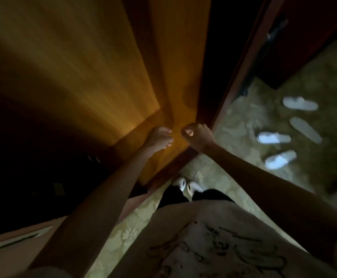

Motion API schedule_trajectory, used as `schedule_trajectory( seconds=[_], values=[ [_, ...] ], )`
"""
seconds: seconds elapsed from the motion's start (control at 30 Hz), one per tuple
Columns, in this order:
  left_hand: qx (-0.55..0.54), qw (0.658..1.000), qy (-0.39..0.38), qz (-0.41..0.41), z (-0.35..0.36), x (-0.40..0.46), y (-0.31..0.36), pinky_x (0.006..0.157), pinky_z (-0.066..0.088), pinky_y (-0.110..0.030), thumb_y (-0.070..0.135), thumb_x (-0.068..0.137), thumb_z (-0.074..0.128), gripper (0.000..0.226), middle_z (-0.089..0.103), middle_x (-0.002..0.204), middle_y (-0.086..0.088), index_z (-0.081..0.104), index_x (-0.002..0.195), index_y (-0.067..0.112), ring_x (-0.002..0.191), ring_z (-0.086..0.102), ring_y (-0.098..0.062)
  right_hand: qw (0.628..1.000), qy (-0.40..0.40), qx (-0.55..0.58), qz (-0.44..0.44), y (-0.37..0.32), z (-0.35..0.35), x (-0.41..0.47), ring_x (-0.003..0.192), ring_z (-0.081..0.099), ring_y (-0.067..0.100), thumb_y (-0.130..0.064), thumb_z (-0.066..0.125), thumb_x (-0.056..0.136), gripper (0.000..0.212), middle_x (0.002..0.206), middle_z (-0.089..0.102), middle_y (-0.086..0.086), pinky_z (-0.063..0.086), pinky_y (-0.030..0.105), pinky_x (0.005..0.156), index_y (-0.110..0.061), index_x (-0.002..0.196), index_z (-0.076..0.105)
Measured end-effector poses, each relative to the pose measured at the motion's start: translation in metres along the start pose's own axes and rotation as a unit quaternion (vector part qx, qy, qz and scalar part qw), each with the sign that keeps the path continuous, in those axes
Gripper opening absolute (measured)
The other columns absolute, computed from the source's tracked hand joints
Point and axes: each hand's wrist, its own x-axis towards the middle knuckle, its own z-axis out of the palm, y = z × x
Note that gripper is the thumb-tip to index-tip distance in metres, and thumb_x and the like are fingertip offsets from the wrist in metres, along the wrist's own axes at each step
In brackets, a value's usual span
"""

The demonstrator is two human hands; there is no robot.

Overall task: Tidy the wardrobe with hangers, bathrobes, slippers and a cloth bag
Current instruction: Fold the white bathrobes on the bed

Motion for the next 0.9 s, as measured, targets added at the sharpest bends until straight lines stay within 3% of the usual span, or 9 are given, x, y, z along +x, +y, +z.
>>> schedule_trajectory(
  seconds=[0.2, 0.3, 0.43, 0.53, 0.63, 0.77, 0.9],
  values=[
    [0.135, 0.977, -0.166, -0.020, 0.064, 0.026, -0.026, 0.057, 0.052, -0.021, 0.005, 0.091, 0.069, 0.023, 0.073, 0.104, -0.010, 0.067, 0.113, 0.009, 0.070, 0.067, -0.011, 0.970, -0.051, 0.048, 0.231, 0.091, 0.048, -0.058, 0.095, 0.070, 0.026, -0.030, 0.057, 0.090, 0.022, 0.097, 0.075, 0.008, 0.057, 0.039, 0.084, -0.017, 0.093, 0.075],
    [0.220, 0.948, -0.231, -0.002, 0.097, 0.027, -0.030, 0.056, 0.051, -0.020, 0.004, 0.090, 0.068, 0.019, 0.072, 0.096, -0.008, 0.069, 0.108, 0.008, 0.065, 0.065, -0.010, 0.937, -0.014, 0.117, 0.329, 0.111, 0.070, -0.102, 0.096, 0.069, 0.028, -0.023, 0.059, 0.089, 0.020, 0.097, 0.076, 0.011, 0.055, 0.039, 0.088, -0.012, 0.087, 0.075],
    [0.338, 0.885, -0.317, 0.034, 0.147, 0.024, -0.034, 0.050, 0.050, -0.018, 0.001, 0.089, 0.067, 0.018, 0.073, 0.093, -0.010, 0.070, 0.106, 0.006, 0.061, 0.064, -0.010, 0.873, 0.068, 0.198, 0.441, 0.127, 0.095, -0.167, 0.095, 0.065, 0.030, -0.020, 0.056, 0.092, 0.025, 0.097, 0.073, 0.012, 0.048, 0.029, 0.078, -0.005, 0.094, 0.075],
    [0.423, 0.825, -0.368, 0.067, 0.196, 0.013, -0.038, 0.042, 0.047, -0.017, -0.005, 0.088, 0.065, 0.016, 0.067, 0.080, -0.009, 0.068, 0.101, 0.005, 0.050, 0.060, -0.008, 0.809, 0.126, 0.250, 0.516, 0.135, 0.120, -0.227, 0.089, 0.062, 0.030, -0.021, 0.055, 0.092, 0.025, 0.089, 0.070, 0.013, 0.045, 0.029, 0.070, -0.005, 0.087, 0.074],
    [0.504, 0.750, -0.414, 0.110, 0.250, -0.009, -0.046, 0.053, 0.054, -0.024, -0.001, 0.085, 0.067, 0.015, 0.070, 0.075, -0.008, 0.072, 0.097, 0.005, 0.056, 0.064, -0.013, 0.723, 0.190, 0.300, 0.593, 0.136, 0.150, -0.293, 0.072, 0.057, 0.029, -0.024, 0.050, 0.087, 0.029, 0.070, 0.059, 0.012, 0.039, 0.031, 0.055, -0.008, 0.064, 0.057],
    [0.589, 0.625, -0.485, 0.164, 0.330, -0.068, -0.056, 0.058, 0.054, -0.027, -0.001, 0.087, 0.068, 0.016, 0.071, 0.079, -0.008, 0.069, 0.084, 0.015, 0.062, 0.066, -0.014, 0.607, 0.269, 0.384, 0.642, 0.123, 0.192, -0.384, 0.075, 0.070, 0.028, -0.024, 0.057, 0.087, 0.022, 0.077, 0.074, 0.010, 0.058, 0.039, 0.074, -0.013, 0.083, 0.075],
    [0.634, 0.510, -0.536, 0.223, 0.408, -0.148, -0.077, 0.065, 0.056, -0.031, 0.001, 0.090, 0.069, 0.013, 0.071, 0.080, -0.009, 0.068, 0.087, 0.014, 0.064, 0.066, -0.016, 0.477, 0.334, 0.449, 0.678, 0.106, 0.233, -0.467, 0.071, 0.071, 0.018, -0.020, 0.057, 0.092, 0.021, 0.080, 0.075, 0.003, 0.060, 0.034, 0.070, -0.012, 0.098, 0.075]
  ],
)
